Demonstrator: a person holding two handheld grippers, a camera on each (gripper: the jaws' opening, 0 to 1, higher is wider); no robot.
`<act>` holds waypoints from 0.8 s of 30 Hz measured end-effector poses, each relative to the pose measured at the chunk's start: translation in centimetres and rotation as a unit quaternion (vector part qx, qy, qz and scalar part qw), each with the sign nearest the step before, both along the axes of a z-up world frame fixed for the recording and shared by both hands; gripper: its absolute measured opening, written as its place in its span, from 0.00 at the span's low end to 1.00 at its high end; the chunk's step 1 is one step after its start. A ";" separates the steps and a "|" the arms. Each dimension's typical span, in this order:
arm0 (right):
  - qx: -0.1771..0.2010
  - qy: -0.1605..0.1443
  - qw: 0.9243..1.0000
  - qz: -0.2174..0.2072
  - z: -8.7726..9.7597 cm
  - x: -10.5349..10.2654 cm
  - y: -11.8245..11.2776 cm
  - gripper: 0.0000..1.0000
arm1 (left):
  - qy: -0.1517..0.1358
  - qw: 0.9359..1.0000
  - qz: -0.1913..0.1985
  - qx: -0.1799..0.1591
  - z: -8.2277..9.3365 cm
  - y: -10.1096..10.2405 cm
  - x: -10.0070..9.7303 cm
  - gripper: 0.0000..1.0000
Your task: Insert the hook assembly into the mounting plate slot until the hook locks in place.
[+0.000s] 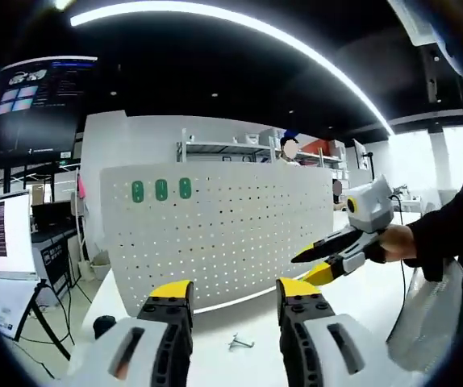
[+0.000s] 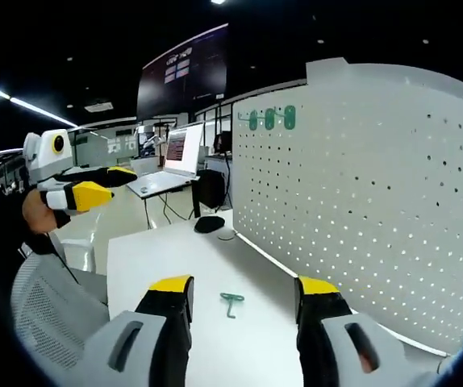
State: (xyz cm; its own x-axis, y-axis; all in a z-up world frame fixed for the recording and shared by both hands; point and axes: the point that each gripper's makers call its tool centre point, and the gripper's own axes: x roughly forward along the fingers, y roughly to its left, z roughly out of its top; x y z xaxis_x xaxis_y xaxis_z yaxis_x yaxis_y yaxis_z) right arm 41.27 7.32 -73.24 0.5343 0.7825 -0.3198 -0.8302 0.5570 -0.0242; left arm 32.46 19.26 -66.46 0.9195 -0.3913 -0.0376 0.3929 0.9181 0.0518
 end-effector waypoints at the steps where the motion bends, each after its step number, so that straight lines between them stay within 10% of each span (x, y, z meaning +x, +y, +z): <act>1: 0.000 0.004 1.000 0.005 -0.4 0.2 0.3 0.47 | 0.001 1.000 -0.005 0.007 -0.2 -0.3 -0.2 0.42; 24: -0.058 0.040 0.995 0.069 -8.0 3.3 4.9 0.34 | 0.027 0.999 -0.012 0.013 -2.6 -1.0 -1.6 0.40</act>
